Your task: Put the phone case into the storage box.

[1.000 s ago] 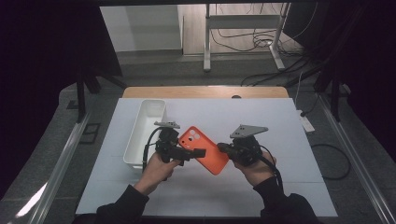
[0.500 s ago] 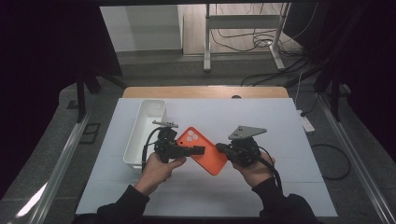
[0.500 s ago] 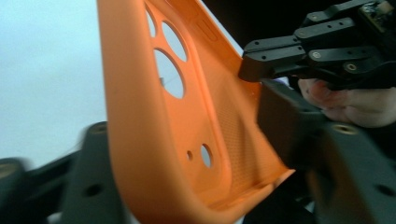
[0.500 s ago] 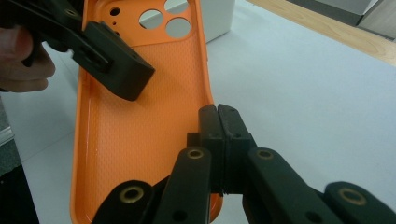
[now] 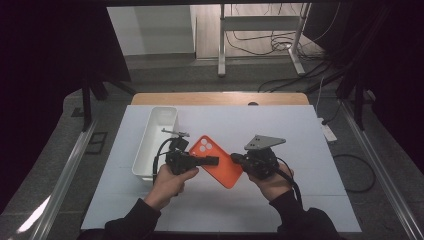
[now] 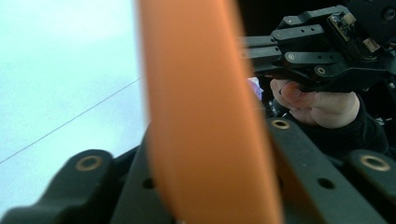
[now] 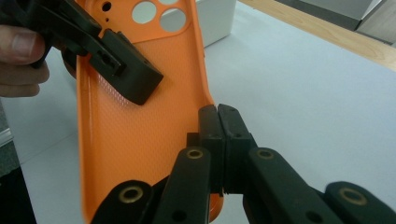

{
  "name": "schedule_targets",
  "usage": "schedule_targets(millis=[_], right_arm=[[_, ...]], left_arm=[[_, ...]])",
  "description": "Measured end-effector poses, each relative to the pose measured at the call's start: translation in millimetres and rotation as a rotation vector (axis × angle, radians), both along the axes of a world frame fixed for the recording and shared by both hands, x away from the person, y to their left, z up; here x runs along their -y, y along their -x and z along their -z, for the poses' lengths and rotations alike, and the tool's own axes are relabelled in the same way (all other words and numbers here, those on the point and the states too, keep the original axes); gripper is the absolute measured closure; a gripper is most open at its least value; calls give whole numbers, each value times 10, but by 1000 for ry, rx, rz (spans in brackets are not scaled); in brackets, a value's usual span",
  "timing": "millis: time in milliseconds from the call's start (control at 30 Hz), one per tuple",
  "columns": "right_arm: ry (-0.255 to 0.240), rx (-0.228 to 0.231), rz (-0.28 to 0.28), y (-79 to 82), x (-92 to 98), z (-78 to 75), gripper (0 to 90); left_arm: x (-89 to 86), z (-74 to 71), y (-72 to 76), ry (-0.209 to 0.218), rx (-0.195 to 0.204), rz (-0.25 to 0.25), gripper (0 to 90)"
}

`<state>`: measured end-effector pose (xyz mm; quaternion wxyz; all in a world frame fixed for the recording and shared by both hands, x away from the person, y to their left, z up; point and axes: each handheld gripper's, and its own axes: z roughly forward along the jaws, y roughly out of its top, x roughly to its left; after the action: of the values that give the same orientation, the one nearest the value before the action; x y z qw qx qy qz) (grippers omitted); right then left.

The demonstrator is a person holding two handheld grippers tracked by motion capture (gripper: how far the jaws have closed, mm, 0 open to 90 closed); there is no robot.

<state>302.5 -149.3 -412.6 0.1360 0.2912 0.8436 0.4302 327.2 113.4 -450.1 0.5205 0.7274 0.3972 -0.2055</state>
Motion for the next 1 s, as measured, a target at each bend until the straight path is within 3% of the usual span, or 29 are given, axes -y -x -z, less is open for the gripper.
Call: schedule_targets(millis=[100,333,533,733,1000], right_arm=[[10,-8,-14,-5,-19,31,872],[28,-39,-41,-15,-19,52,840],[-3,-71,-34,-10,34,15,677],[-29,-102,-70,27,107,-8,421],[-68,-141,-91,86,179,21,149]], left_arm=[[-12,8,-1,-1,-9,-6,842],[-15,12,2,-33,7,11,846],[-60,-15,11,-48,29,23,845],[-78,-52,31,-84,61,57,845],[-105,-77,44,-93,82,80,843]])
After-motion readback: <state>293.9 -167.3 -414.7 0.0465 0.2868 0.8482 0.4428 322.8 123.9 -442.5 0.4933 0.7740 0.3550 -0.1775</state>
